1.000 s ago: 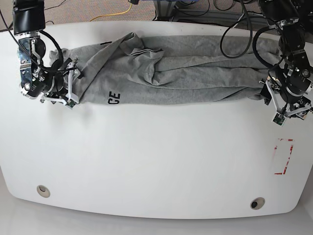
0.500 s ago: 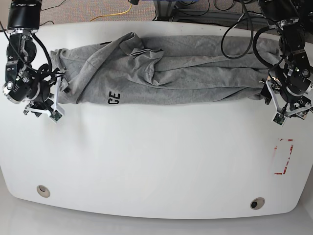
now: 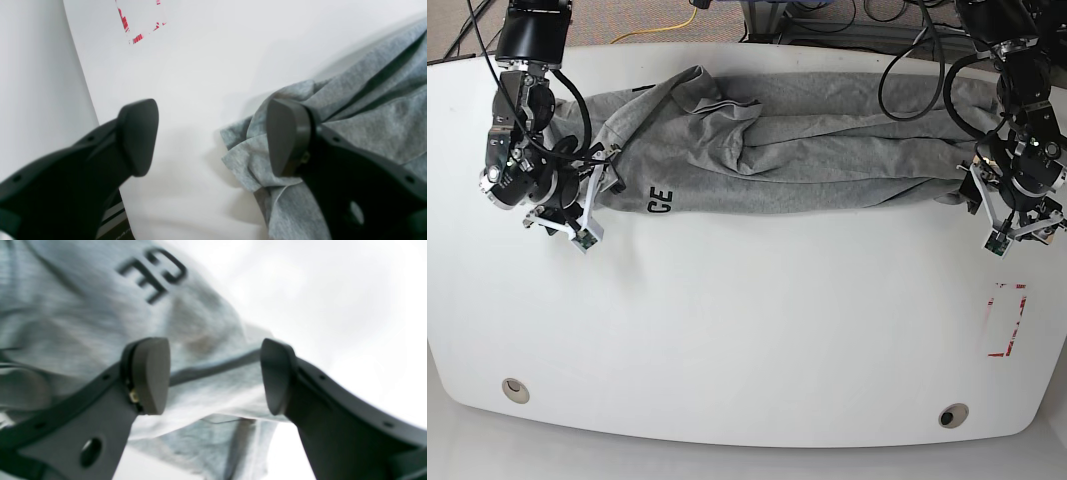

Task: Layout the t-shirt on the table in an organized manner, then fold the t-shirt properly
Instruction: 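Open the right gripper and move it to the shirt's outer end, then grasp both shirt ends and push them toward each other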

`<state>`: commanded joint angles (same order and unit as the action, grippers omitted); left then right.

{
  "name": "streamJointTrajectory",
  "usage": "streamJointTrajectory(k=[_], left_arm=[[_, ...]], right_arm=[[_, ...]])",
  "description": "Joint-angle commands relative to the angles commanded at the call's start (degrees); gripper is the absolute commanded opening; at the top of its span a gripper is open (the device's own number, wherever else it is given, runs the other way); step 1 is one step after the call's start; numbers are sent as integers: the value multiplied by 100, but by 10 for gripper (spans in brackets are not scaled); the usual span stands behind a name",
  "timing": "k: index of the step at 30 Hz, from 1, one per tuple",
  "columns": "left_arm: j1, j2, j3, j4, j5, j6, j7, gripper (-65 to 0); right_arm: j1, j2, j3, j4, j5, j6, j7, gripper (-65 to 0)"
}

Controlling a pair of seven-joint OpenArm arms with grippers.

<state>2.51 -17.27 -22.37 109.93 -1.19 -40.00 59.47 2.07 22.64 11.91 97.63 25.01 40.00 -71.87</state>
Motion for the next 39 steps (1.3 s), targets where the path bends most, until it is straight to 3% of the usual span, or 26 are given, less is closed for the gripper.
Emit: streamJointTrajectory(k=[6, 12, 19, 23, 30, 35, 39], left_arm=[[9, 0, 0, 0, 0, 0, 0, -192], [0, -18, 0, -132, 0, 0, 0, -192], [-18, -26, 0, -185, -9, 0, 0, -192], [-44, -26, 9, -141, -18, 0, 9, -192], [-9, -9, 0, 141, -18, 0, 18, -192], [114, 0, -35, 193, -18, 0, 26, -192], [255, 0, -44, 176, -26, 0, 26, -189]], right_arm=[[0, 695, 26, -703, 26, 0, 440, -255], [0, 1310, 35, -774, 26, 0, 633, -255], [26, 1547, 44, -501, 35, 0, 607, -255], [35, 1451, 44, 114, 44, 0, 193, -255], [53, 484, 246, 1125, 35, 0, -642, -254], [44, -79, 246, 1240, 35, 0, -813, -255], [-53, -325, 237, 1231, 26, 0, -813, -255]])
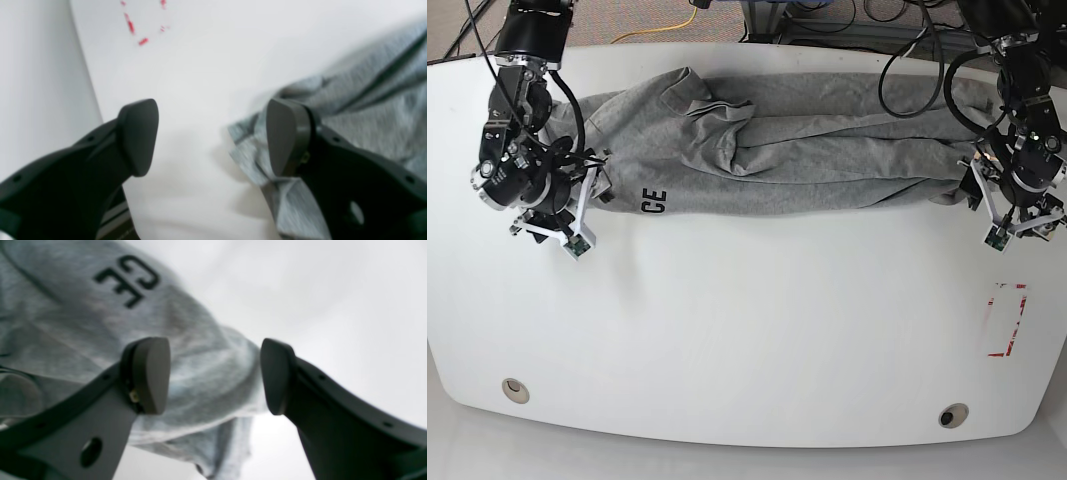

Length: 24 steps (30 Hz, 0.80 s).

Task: Layout the t-shirt on the table in an organized manner, then fold the t-shirt properly
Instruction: 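Grasp both shirt ends and push them toward each other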

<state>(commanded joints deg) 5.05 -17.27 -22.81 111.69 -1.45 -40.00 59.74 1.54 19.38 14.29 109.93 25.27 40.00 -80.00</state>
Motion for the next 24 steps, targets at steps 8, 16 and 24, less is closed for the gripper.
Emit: streamJointTrajectory(k=[8, 16, 24], left_arm=[[246, -18, -9, -193, -905, 0, 9, -189], [651, -26, 0, -158, -1829, 0, 668, -193], [1152, -26, 18, -158, -1846, 0, 659, -496]], right_arm=[[-149, -44, -308, -9, -18, 0, 0, -255], [-229, -246, -422, 0, -18, 0, 0, -257], [-396, -484, -422, 9, 0, 0, 0, -368]])
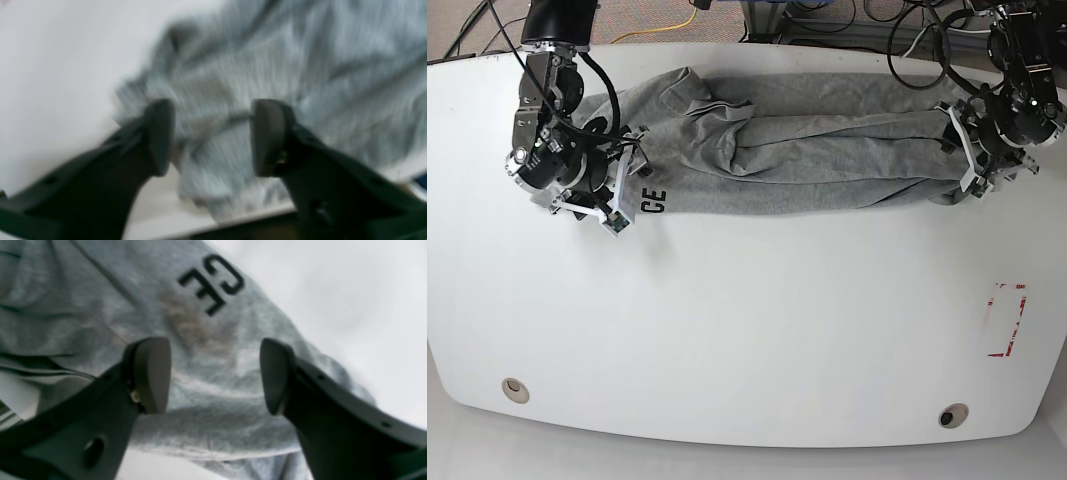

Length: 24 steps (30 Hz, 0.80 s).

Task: Layout the t-shirt on the table in an organized manner, then fold the t-shirt properly
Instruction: 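Grasp both shirt ends and push them toward each other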

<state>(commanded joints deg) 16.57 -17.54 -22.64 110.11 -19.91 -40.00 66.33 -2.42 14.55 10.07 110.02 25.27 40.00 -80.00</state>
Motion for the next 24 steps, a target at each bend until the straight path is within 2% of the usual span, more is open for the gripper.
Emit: streamJointTrajectory(k=[2, 3, 5, 6, 13, 17, 19, 24], left_arm=[[79, 0, 0, 9, 0, 0, 0, -581], [88, 0, 0, 9, 0, 0, 0, -601], [158, -9, -9, 26, 0, 0, 0, -637], [211, -9, -9, 35, 0, 0, -9, -640], [255, -9, 9, -18, 26, 0, -9, -640], [229, -9, 35, -114, 26, 0, -9, -640], [97, -9, 70, -387, 26, 0, -9, -640], [-229, -220, 457, -1099, 26, 0, -9, -640]], right_arm=[[-44, -44, 0, 0, 0, 0, 0, -474], [-44, -44, 0, 0, 0, 0, 0, -499], [-79, -79, -9, -9, 0, 0, 0, -612], [-141, -114, -18, -9, 0, 0, 0, -640], [-378, -105, -18, -123, -18, 0, 75, -642], [-510, -53, -18, -571, -26, 0, 505, -642], [-545, 149, -35, -1064, -18, 0, 1024, -642], [-492, 448, -211, -1820, -18, 0, 1692, -642]])
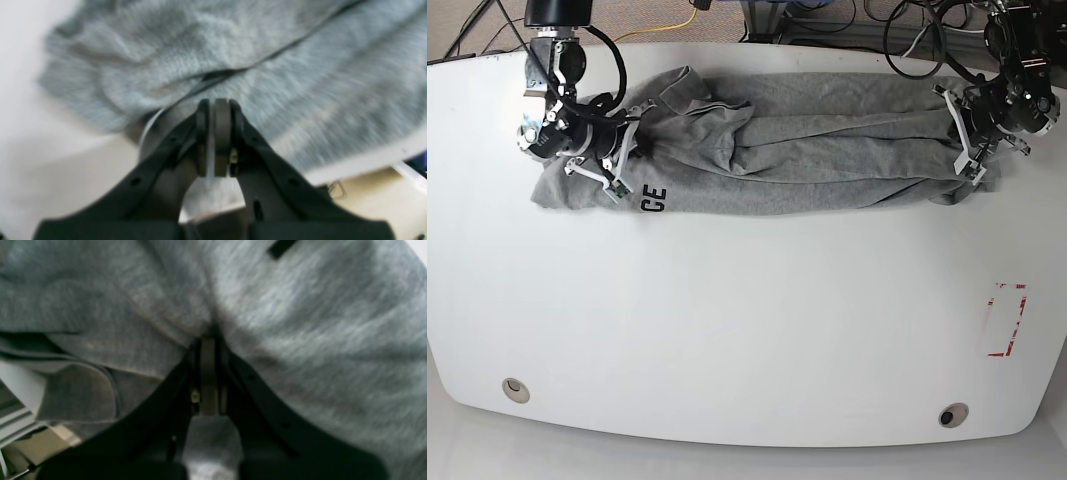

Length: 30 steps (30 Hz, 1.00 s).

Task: Layout the t-shirt on the table in an organized manner, then fold the t-shirt properly
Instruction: 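Grasp both shirt ends and push them toward each other, then open the left gripper and move it away from the shirt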

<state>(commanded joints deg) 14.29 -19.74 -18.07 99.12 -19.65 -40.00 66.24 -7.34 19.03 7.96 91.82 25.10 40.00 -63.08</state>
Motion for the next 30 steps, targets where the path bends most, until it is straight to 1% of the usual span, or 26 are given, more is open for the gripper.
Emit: streamJointTrajectory(k=[2, 6, 10, 12, 16, 19, 21, 22, 30], left_arm=[[-237, -88, 325, -343, 0, 0, -9, -640], [-554, -158, 703, -624, 0, 0, -79, -640], [-677, -158, 791, -791, 0, 0, -334, -640], [-791, -158, 844, -1029, 0, 0, -492, -640], [-1064, -158, 905, -1327, 0, 0, -501, -640], [-1108, -167, 905, -1292, 0, 0, -501, -639], [-1108, -246, 897, -1204, -9, 0, -501, -639], [-1108, -290, 897, -1108, -18, 0, -501, -639], [-1073, -316, 800, -273, -35, 0, -492, -637]], right_arm=[[62, 202, -88, -369, 0, 0, 334, -642], [264, 484, -123, -941, -9, 0, 677, -642], [484, 659, -123, -1301, -9, 0, 897, -642], [589, 800, -123, -1574, -9, 0, 1037, -642], [879, 985, -123, -1996, -9, 0, 1108, -642], [958, 1029, -123, -2040, -9, 0, 1108, -642], [985, 1029, -123, -2031, -9, 0, 1108, -642], [993, 1029, -123, -2031, -9, 0, 1108, -642], [993, 976, -132, -2031, -9, 0, 1108, -642]])
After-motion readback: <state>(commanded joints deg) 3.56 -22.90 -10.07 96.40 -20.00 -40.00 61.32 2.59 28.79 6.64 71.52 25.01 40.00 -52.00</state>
